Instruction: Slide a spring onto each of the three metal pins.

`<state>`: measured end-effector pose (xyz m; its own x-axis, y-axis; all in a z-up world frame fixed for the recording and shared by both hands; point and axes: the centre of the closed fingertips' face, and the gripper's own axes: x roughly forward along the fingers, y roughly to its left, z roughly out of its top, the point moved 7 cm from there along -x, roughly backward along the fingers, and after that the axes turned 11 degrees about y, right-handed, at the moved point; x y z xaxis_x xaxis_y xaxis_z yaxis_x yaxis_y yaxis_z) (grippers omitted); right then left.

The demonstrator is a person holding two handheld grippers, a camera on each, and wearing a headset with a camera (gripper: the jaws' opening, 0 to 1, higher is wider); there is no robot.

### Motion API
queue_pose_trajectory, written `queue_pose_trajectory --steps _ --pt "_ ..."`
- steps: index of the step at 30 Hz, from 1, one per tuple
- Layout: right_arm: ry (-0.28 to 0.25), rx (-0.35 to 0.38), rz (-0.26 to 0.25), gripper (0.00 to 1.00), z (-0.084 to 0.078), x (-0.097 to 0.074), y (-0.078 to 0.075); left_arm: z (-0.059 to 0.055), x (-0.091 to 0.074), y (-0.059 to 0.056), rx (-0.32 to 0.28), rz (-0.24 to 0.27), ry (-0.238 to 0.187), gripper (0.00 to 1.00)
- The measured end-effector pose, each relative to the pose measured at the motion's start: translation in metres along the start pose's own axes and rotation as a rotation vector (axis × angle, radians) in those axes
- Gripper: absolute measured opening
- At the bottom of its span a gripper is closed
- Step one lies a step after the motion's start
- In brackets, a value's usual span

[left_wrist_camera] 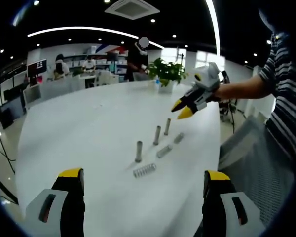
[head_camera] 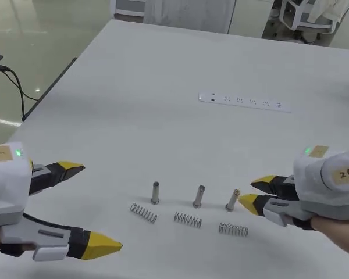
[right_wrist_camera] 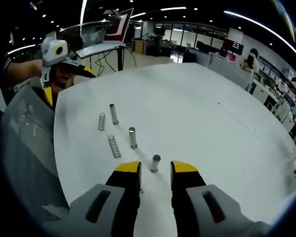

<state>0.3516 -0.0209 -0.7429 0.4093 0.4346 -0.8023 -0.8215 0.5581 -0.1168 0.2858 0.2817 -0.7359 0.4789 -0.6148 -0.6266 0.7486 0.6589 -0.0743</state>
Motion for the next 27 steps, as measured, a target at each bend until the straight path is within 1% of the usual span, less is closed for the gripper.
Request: queue_pose_trajectory --steps 4,6,7,9,11,13,16,20,27 --pt "0.017 -0.058 0.035 0.2 -0.005 0.002 0.008 -0.001 0.0 -0.001 -0.002 -0.001 0.003 0.98" --pt "0.037 -0.111 0.044 0.2 -0.009 0.003 0.013 -0.002 0.0 -0.001 -0.001 -0.001 0.006 0.98" --pt "0.057 -0.148 0.046 0.2 -0.011 0.004 0.016 -0.002 0.0 -0.002 -0.001 -0.002 0.006 0.98" --pt "0.084 -0.192 0.053 0.19 -0.015 0.007 0.02 -0.002 0.0 -0.002 -0.004 -0.003 0.004 0.98" --pt "0.111 -0.218 0.063 0.18 -0.018 0.01 0.022 -0.003 0.0 -0.002 -0.004 -0.002 0.006 0.98" --pt "0.113 -0.25 0.077 0.18 -0.019 0.012 0.026 -0.003 0.0 -0.002 -0.003 -0.002 0.008 0.98" --pt "0.129 -0.29 0.087 0.18 -0.02 0.014 0.03 -0.003 0.0 -0.003 -0.004 -0.003 0.008 0.98" --pt "0.16 -0.32 0.099 0.16 -0.024 0.02 0.031 -0.004 -0.001 -0.004 -0.003 -0.003 0.011 0.98" --pt "0.192 -0.305 0.129 0.16 -0.031 0.03 0.03 -0.005 -0.001 -0.004 -0.001 -0.001 0.014 0.98"
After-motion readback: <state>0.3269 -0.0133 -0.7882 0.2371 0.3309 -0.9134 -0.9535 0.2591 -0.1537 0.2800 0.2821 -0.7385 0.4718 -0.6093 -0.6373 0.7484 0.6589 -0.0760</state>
